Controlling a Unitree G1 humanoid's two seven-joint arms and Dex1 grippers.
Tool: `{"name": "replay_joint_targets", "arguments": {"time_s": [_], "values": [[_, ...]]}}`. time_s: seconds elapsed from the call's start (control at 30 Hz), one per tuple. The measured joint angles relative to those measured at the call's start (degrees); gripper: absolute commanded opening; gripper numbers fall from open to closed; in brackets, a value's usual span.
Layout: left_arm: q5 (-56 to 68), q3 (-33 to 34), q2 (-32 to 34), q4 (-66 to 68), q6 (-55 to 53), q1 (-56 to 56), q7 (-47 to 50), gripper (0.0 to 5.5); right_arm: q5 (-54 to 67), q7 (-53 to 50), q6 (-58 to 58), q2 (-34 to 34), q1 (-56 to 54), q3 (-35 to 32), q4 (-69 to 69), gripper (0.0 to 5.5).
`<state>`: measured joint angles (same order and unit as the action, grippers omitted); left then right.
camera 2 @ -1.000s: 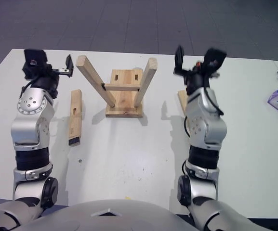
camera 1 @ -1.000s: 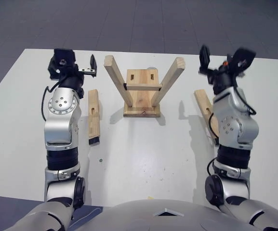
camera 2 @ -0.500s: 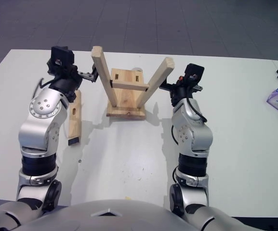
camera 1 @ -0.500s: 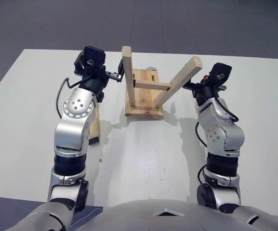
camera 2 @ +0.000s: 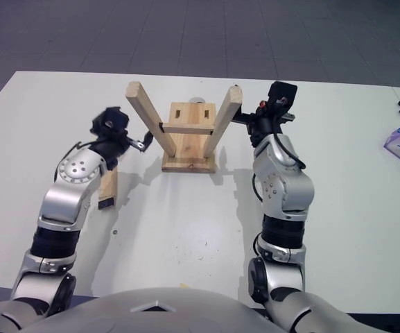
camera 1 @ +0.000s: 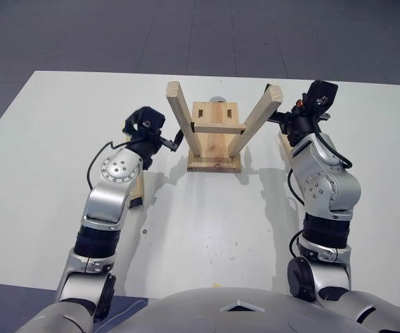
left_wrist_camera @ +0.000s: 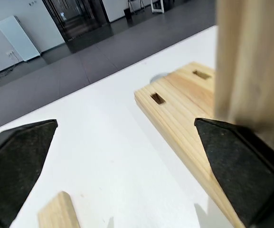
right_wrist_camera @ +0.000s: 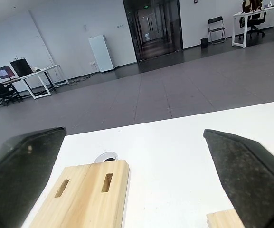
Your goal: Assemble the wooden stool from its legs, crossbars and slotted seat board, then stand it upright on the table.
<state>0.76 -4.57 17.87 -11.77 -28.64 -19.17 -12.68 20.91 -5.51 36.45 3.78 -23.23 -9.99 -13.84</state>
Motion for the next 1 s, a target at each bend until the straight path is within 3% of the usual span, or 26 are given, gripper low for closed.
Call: {"name": "replay_joint_targets", "arguments": {"time_s": [0.27, 0.43, 0.5, 0.6, 0.67, 0.8, 1.0], "values": [[6.2, 12.2, -4.1, -0.7, -1.6, -18.6, 7.1, 5.38, 0.8, 0.5, -6.3, 0.6, -6.3, -4.7, 1.7, 5.40], [18.0, 14.6, -8.3, -5.7, -5.4, -32.7, 5.8, 5.38, 2.0, 1.0, -9.3, 2.4, -14.4, -6.7, 1.5, 5.40], [20.2, 12.7, -8.7, -6.6, -7.8, -32.2, 3.9, 5.38, 2.3, 1.2, -9.6, 2.7, -15.2, -6.9, 1.5, 5.40], [18.9, 2.7, -7.5, -4.2, -11.9, -22.0, -0.2, 5.38, 2.4, 1.2, -9.7, 2.8, -15.2, -7.0, 1.5, 5.40], [16.5, -1.5, -5.9, -3.9, -9.0, -17.3, -1.6, 5.38, 2.6, 1.2, -9.7, 2.8, -15.1, -7.3, 1.6, 5.40], [15.6, -2.3, -6.2, -5.2, -5.9, -15.4, -1.6, 5.38, 2.9, 1.2, -9.6, 2.8, -15.0, -7.0, 1.5, 5.40], [19.7, 2.3, -10.6, -5.9, -10.2, -16.1, 1.4, 5.38, 3.0, 1.1, -8.9, 1.9, -13.2, -5.5, 1.3, 5.40]]}}
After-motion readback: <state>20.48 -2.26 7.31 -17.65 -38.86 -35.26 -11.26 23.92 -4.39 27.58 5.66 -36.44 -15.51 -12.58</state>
